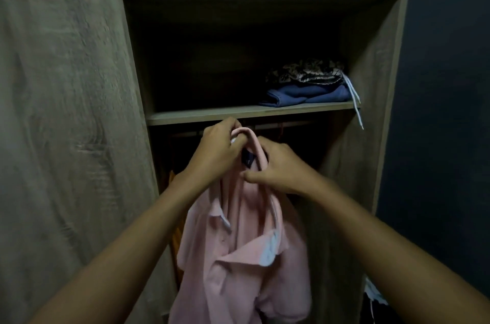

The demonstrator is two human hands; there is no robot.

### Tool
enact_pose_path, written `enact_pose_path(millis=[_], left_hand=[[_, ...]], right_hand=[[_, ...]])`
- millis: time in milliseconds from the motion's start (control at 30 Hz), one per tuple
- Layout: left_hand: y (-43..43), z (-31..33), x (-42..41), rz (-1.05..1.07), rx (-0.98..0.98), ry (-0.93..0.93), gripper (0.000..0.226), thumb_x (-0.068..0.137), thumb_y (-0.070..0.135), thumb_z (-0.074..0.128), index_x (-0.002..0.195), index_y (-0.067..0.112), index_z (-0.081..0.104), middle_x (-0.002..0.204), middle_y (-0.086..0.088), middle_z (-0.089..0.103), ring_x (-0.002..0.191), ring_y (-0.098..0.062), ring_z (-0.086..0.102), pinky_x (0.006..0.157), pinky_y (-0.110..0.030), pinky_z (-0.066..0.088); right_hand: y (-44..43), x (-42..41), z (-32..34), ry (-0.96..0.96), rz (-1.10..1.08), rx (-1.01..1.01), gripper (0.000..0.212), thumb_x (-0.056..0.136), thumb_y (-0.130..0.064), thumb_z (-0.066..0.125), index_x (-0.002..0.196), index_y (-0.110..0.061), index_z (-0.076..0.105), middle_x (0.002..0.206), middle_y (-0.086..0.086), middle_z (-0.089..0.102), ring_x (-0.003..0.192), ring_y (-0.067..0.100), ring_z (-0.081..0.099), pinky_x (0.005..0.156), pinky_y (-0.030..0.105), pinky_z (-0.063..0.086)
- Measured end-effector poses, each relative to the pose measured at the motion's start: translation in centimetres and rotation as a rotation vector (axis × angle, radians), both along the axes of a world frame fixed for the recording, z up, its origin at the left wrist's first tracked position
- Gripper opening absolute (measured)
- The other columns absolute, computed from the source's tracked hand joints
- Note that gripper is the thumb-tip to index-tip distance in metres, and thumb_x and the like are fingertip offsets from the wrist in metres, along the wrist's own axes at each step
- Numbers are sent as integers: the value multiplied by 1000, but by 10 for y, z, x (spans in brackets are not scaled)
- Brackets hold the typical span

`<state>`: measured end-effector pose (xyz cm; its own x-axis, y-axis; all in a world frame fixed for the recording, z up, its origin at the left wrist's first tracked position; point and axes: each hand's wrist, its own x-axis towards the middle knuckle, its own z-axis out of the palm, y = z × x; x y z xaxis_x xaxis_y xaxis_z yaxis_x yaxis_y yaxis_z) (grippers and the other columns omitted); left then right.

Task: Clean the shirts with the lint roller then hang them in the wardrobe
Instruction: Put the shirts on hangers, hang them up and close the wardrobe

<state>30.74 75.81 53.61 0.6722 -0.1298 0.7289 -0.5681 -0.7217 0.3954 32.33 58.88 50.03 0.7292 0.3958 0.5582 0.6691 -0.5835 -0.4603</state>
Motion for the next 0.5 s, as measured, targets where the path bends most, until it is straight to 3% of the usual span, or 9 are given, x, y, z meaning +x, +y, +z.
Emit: enact_pose_path(millis=[100,233,333,433,500], left_hand=[[10,-4,-2,92,26,-52,12,89,20,55,94,11,61,88,-4,64,85,-26,59,72,-38,47],[27,-27,1,189,65,-103,11,95,19,59,104,16,53,100,-4,60,89,-23,59,76,-41,49],[37,-47,8,185,95,-103,21,96,25,60,112,24,46,106,-1,57,90,-20,57,76,-37,48],[46,-64,14,138,252,-129,21,96,35,60,113,26,52,102,2,55,86,-19,58,73,-38,50],[53,-75,21,124,360,-93,20,97,40,55,110,26,57,97,2,57,84,-19,59,69,-35,48]], right_hand=[[-1,7,-1,-85,-124,24,39,75,-21,67,113,-28,65,99,-4,71,93,15,65,80,33,55],[-8,16,0,-160,-184,192,35,77,-5,65,104,-27,68,93,-7,72,88,10,67,80,31,58],[-7,20,-2,-161,-150,271,33,79,0,64,94,-29,61,86,-9,68,82,7,67,71,26,57],[-13,32,-9,-176,-146,262,27,77,1,65,85,-25,70,81,-11,71,81,8,68,76,34,58],[-18,40,-13,-151,-115,266,22,80,-2,68,87,-21,77,81,-12,74,80,1,69,76,30,58]])
